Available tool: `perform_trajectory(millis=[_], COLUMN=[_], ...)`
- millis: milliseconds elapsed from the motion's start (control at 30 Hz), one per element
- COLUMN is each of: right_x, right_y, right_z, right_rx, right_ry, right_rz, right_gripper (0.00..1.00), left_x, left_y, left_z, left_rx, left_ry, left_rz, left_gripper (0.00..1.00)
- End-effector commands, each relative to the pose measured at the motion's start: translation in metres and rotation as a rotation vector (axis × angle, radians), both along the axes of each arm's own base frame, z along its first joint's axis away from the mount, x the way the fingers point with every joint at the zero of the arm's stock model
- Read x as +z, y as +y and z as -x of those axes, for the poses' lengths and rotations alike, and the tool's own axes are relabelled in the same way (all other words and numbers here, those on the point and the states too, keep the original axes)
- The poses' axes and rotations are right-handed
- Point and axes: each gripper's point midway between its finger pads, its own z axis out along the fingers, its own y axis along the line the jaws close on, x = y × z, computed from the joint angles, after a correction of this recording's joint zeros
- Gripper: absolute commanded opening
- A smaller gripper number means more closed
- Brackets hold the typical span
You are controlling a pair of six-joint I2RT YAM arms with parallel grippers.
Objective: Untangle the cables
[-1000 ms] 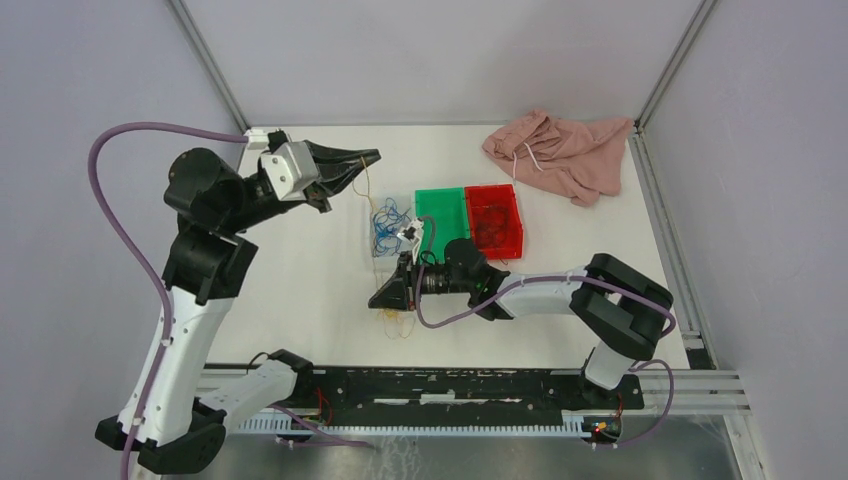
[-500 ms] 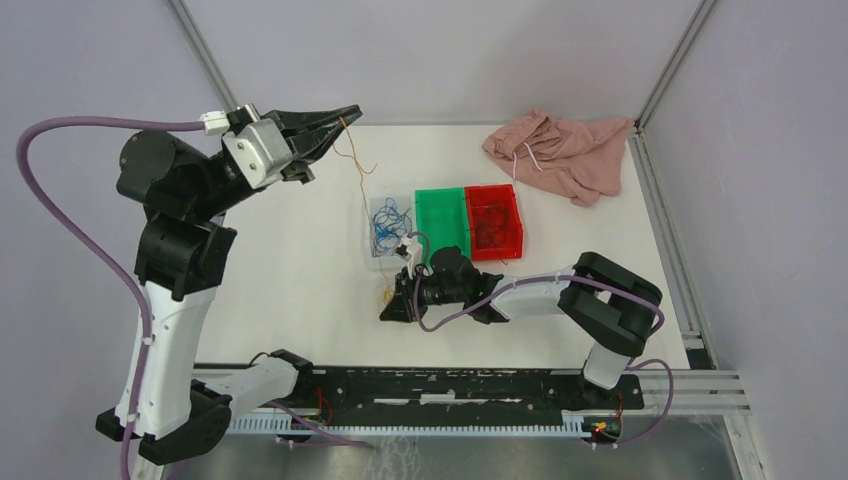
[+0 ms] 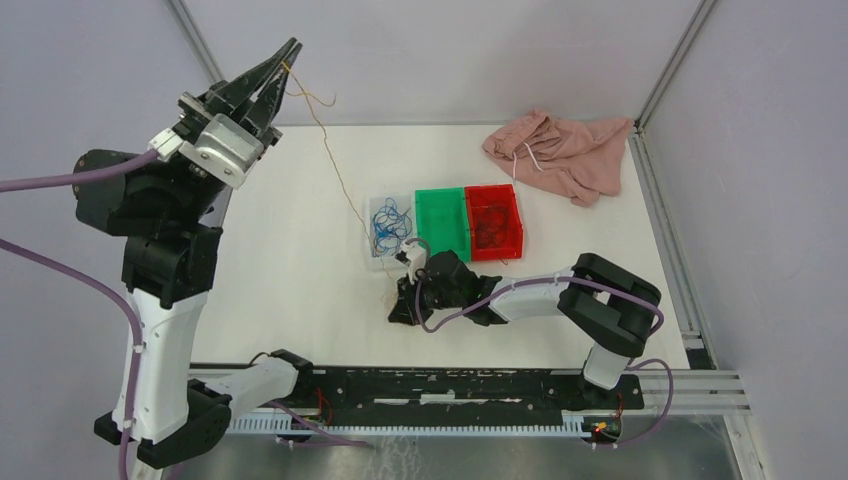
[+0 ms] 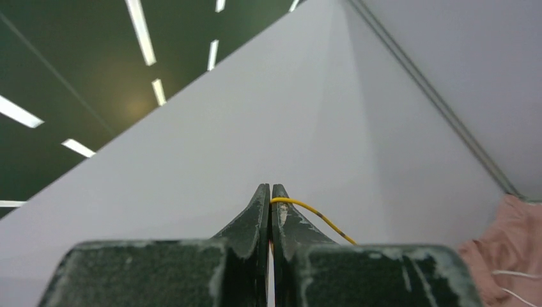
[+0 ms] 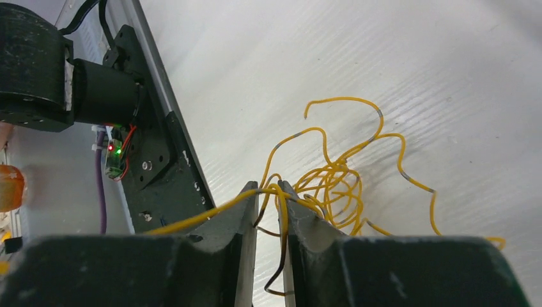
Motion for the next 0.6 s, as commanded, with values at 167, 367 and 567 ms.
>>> perform_trajectory(millis=[167,367,567], right_x=[0.001,0.0,-0.006], right_y=[0.003,0.001,-0.004], right_z=[-0.014,-0.017,-0.02], right_rx=[-0.067,-0.084,-0.112], right_ry=[-0.061,-0.071,-0.077], right_rz=[-0.008,-0.001,0.026], right_gripper=[0.27,0.29,0.3], left_x=[0.088,0.126,0.153], left_y=[0.095,0.124,0.141], left_z=[0.037,0.072,0.097], left_rx=[0.414,0.503,0.545], left_ry=[-0.43,-0.58,-0.674], left_rz=[0.34,0.445,0.526], left_gripper=[0.03,0.03,0.03])
